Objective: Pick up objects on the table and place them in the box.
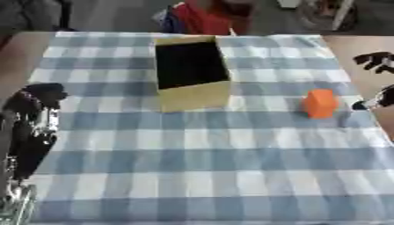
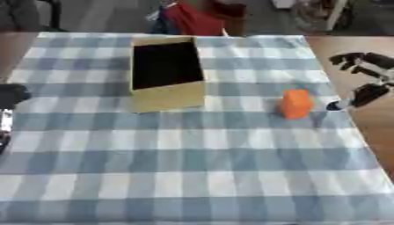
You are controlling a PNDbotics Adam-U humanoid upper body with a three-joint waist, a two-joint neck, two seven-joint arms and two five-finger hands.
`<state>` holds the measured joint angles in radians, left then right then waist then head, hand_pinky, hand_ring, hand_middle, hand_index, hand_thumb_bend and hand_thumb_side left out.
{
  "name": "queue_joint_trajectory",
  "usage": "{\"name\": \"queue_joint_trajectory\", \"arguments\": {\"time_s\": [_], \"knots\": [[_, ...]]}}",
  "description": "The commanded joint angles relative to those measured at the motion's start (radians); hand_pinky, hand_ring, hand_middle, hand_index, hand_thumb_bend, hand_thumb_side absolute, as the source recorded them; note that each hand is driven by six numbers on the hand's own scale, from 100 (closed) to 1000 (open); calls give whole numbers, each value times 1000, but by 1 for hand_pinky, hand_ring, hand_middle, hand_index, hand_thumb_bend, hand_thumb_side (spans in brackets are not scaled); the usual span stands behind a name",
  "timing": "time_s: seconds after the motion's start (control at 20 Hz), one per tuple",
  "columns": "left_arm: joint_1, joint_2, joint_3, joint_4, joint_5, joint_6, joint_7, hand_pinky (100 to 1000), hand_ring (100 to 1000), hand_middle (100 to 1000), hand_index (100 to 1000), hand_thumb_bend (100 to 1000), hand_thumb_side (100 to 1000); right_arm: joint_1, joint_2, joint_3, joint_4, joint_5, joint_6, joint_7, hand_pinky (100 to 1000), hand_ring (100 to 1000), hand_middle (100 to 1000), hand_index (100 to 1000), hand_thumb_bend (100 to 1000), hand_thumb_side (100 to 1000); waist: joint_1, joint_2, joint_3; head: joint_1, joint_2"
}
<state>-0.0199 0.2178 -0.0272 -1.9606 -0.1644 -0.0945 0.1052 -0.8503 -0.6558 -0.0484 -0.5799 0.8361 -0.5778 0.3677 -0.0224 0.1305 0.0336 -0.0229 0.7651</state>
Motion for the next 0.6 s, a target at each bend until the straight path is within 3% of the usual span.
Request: {"name": "queue_joint_trajectory", "arguments": {"time_s": [0.05,0.6], "knots": [[-11,11,-4,-16,4,0,-4,847,711,666,727,100,602,-24,-16,6,-18,-15,-11,16,795,856,884,991,698,276,1,-12,0,-4,5],[-11,8,-6,-14,3,0,-6,848,712,666,727,100,604,-37,18,24,-7,-29,-26,51,793,853,872,980,688,269,1,-9,4,-7,5]]}}
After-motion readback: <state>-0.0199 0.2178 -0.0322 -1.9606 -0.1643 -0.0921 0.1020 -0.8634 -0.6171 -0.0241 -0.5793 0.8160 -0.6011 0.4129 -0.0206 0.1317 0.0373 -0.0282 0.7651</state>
